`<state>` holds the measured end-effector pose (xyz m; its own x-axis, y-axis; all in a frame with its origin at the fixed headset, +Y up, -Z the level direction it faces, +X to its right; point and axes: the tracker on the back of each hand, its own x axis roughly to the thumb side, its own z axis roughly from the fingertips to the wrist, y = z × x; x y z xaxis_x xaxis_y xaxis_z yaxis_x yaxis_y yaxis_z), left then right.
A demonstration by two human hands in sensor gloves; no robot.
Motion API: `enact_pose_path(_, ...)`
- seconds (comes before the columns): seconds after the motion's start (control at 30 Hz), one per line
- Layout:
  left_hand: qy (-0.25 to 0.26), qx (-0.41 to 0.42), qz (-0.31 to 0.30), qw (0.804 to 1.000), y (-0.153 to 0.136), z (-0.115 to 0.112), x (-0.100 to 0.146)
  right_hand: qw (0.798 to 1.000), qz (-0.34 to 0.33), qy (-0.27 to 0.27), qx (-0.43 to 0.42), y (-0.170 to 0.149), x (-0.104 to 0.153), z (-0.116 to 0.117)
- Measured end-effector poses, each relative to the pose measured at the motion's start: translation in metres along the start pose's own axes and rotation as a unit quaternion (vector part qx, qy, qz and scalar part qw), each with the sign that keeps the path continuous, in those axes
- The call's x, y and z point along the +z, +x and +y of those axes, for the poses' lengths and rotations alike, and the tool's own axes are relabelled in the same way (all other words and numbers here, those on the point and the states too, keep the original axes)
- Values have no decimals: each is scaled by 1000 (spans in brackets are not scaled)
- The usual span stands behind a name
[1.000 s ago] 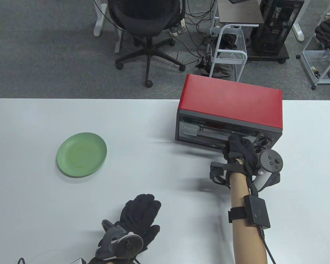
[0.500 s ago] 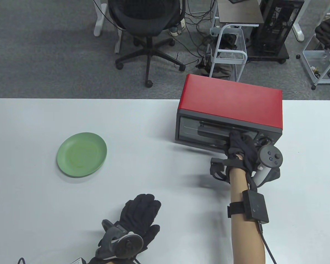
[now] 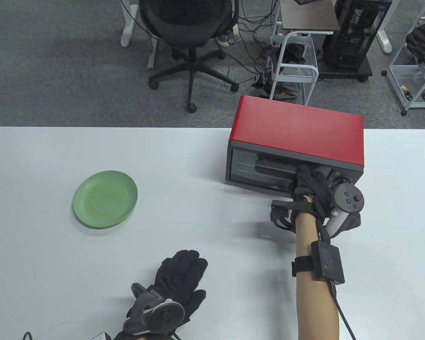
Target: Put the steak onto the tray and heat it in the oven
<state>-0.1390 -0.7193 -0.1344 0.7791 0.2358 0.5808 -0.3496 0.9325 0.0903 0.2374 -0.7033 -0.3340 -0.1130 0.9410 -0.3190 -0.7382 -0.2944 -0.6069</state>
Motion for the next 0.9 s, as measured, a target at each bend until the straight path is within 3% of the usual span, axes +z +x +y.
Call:
enact_pose_path(0.27, -1, 0, 0, 1000, 0, 0, 0, 1000, 8, 22, 2, 4, 2, -3)
enact_pose_path(0.4, -3, 0, 0, 1000, 0, 0, 0, 997, -25, 13, 69, 14, 8, -15)
enact_pose_path(0.5, -4, -1, -2, 1000, 1, 0, 0, 986, -71, -22, 149, 26, 11, -35)
enact_pose_path(0.63, -3, -2, -3, 1000, 1, 0, 0, 971, -123, -78, 192, 35, 10, -59)
enact_pose_path(0.9, -5, -2, -2, 1000, 1, -1, 0, 920, -208, -183, 276, 30, 0, -97)
